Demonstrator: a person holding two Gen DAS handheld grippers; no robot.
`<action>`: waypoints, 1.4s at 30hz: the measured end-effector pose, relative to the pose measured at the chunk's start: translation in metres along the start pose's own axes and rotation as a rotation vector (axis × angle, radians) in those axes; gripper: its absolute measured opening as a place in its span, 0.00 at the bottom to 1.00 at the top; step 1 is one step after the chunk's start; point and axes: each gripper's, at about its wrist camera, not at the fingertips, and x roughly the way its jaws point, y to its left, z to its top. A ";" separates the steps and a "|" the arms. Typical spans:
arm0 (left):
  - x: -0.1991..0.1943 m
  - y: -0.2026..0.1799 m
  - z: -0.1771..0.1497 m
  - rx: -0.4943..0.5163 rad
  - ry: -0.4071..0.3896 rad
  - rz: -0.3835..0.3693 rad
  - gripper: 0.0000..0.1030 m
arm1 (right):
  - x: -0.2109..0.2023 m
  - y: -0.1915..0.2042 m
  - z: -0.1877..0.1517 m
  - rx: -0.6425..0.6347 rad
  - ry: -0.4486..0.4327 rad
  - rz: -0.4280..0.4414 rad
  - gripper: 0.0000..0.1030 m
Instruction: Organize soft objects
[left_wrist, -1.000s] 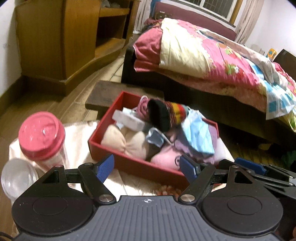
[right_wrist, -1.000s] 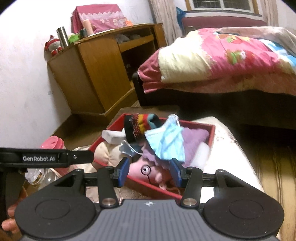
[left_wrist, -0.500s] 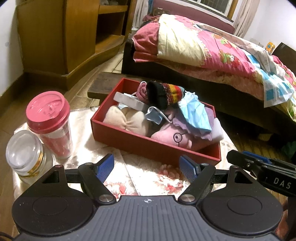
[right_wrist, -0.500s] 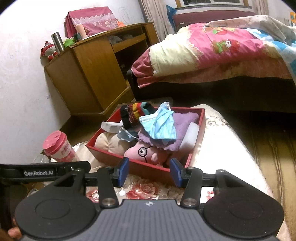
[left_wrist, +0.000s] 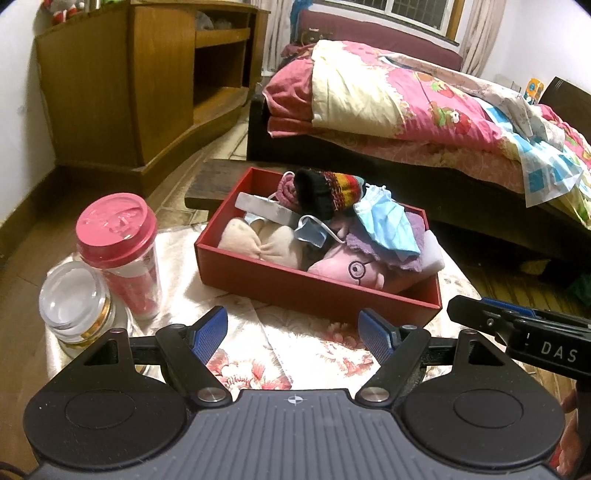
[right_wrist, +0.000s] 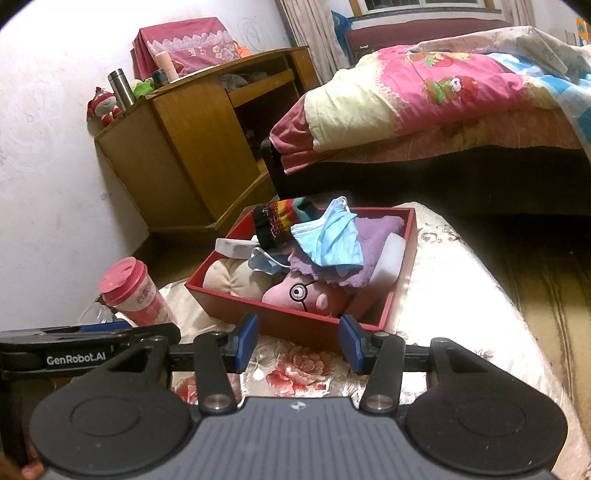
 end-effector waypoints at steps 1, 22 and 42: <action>-0.002 0.000 -0.001 0.002 -0.004 0.002 0.74 | -0.001 0.000 -0.001 0.001 0.001 0.001 0.19; -0.030 -0.005 -0.026 0.021 -0.052 0.031 0.76 | -0.032 0.011 -0.024 0.065 -0.032 0.046 0.19; -0.037 -0.005 -0.040 -0.027 -0.057 0.052 0.77 | -0.040 0.030 -0.042 0.022 -0.073 0.004 0.26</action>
